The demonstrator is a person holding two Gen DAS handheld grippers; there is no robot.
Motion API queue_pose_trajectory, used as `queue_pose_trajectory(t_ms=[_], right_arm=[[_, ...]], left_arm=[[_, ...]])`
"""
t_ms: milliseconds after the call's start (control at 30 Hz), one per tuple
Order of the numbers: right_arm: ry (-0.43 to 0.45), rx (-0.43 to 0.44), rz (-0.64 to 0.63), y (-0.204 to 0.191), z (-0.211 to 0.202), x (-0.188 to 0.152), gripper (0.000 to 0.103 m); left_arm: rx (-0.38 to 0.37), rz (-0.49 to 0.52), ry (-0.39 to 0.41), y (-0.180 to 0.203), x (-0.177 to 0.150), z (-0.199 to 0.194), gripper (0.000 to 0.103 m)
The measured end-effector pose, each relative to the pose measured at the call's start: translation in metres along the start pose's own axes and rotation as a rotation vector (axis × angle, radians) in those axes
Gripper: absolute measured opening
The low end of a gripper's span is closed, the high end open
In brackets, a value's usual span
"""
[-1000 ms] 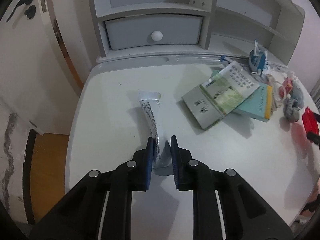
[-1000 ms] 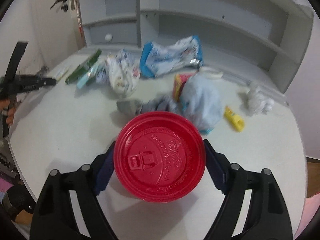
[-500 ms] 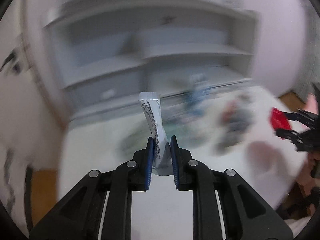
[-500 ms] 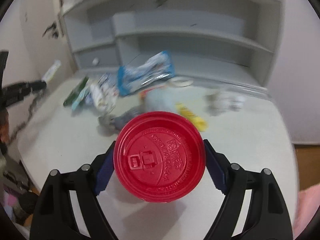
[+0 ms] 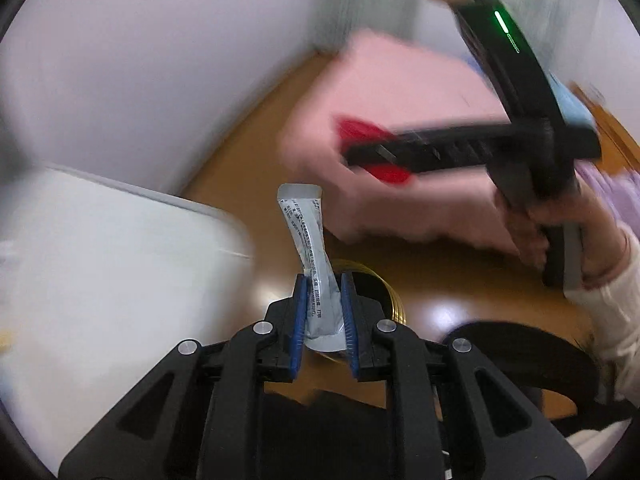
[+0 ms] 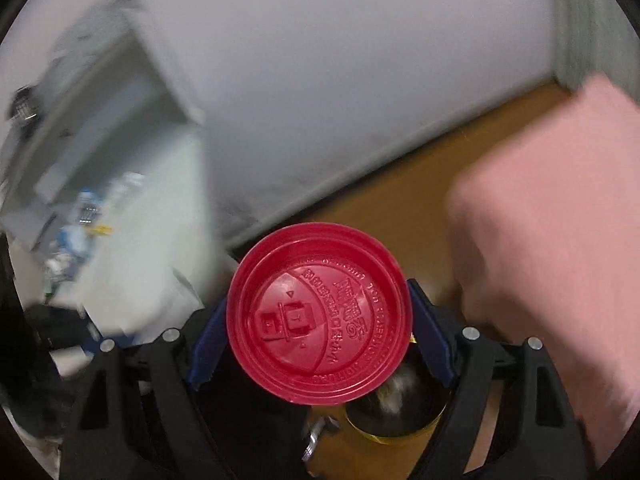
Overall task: Collect trash
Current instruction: 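Carry the red lid and white tube over the black bin with both tools, then open both tools to drop the lid and tube, then return to the desk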
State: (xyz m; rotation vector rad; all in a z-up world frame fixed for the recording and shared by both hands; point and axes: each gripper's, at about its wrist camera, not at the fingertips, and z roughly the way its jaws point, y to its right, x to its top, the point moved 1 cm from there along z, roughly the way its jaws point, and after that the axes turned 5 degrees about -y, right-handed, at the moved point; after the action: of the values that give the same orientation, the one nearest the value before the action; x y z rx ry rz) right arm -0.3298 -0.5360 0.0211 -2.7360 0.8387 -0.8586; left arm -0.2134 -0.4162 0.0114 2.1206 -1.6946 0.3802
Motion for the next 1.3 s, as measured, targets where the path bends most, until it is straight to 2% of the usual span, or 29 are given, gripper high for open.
queue_pose_trajectory(t_ms=[33,67,167,233,300,367,433,533,633,667,733,767,867,933,967,1033,1067,1100,1167,1233,1267,1300], right_arm=[[-0.039,-0.017,0.045,0.026,0.017,-0.013,0.08],[-0.07,-0.019,0.077,0.042,0.03,-0.024,0.08],[-0.208,0.0,0.211,0.1,0.097,-0.067,0.08],[-0.314,0.034,0.336,0.137,0.152,-0.102,0.079],[-0.392,0.062,0.45,0.163,0.195,-0.133,0.079],[-0.443,0.076,0.541,0.182,0.226,-0.157,0.079],[-0.487,0.085,0.591,0.19,0.248,-0.174,0.079],[-0.513,0.087,0.598,0.188,0.26,-0.187,0.079],[-0.495,0.117,0.623,0.183,0.26,-0.193,0.082],[-0.483,0.12,0.628,0.181,0.259,-0.191,0.082],[-0.466,0.114,0.632,0.183,0.255,-0.184,0.087],[-0.457,0.116,0.638,0.186,0.252,-0.183,0.091],[-0.417,0.147,0.68,0.193,0.239,-0.177,0.093],[-0.402,0.143,0.706,0.202,0.229,-0.173,0.093],[-0.377,0.129,0.717,0.206,0.218,-0.17,0.093],[-0.283,0.029,0.697,0.208,0.186,-0.153,0.093],[-0.216,-0.027,0.658,0.204,0.167,-0.14,0.093],[-0.126,-0.093,0.584,0.192,0.14,-0.121,0.093],[0.042,-0.178,0.429,0.159,0.093,-0.087,0.096],[0.252,-0.216,0.231,0.103,0.038,-0.048,0.096],[0.317,-0.22,0.165,0.081,0.023,-0.036,0.096],[0.398,-0.216,0.068,0.046,0.003,-0.021,0.096]], left_arm=[[-0.028,0.011,-0.049,0.009,0.002,0.024,0.016],[-0.051,0.03,-0.13,0.021,0.004,0.067,0.016],[0.003,0.077,-0.275,0.031,0.003,0.154,0.016],[-0.004,0.035,-0.395,0.02,0.0,0.215,0.016],[-0.043,-0.062,-0.507,0.002,-0.01,0.272,0.016],[-0.052,-0.106,-0.571,-0.006,-0.016,0.308,0.016],[-0.045,-0.109,-0.624,-0.005,-0.023,0.332,0.016],[-0.059,-0.117,-0.659,-0.004,-0.032,0.344,0.016],[-0.069,-0.121,-0.661,-0.003,-0.027,0.35,0.017],[-0.051,-0.113,-0.655,-0.003,-0.024,0.349,0.021],[-0.049,-0.109,-0.656,0.001,-0.025,0.345,0.065],[-0.058,-0.113,-0.636,0.001,-0.023,0.342,0.088],[-0.074,-0.112,-0.564,0.002,-0.018,0.324,0.089],[-0.074,-0.103,-0.482,0.008,-0.007,0.298,0.089],[-0.084,-0.097,-0.414,0.012,0.001,0.277,0.089],[-0.112,-0.086,-0.276,0.021,0.017,0.233,0.089],[-0.134,-0.069,-0.168,0.027,0.026,0.192,0.091],[-0.132,-0.053,-0.106,0.03,0.031,0.168,0.091],[-0.097,0.018,0.105,0.038,0.036,0.085,0.092],[-0.042,0.043,0.251,0.038,0.032,0.027,0.097],[0.008,0.037,0.328,0.032,0.027,-0.008,0.097],[0.054,0.024,0.372,0.025,0.021,-0.035,0.097]])
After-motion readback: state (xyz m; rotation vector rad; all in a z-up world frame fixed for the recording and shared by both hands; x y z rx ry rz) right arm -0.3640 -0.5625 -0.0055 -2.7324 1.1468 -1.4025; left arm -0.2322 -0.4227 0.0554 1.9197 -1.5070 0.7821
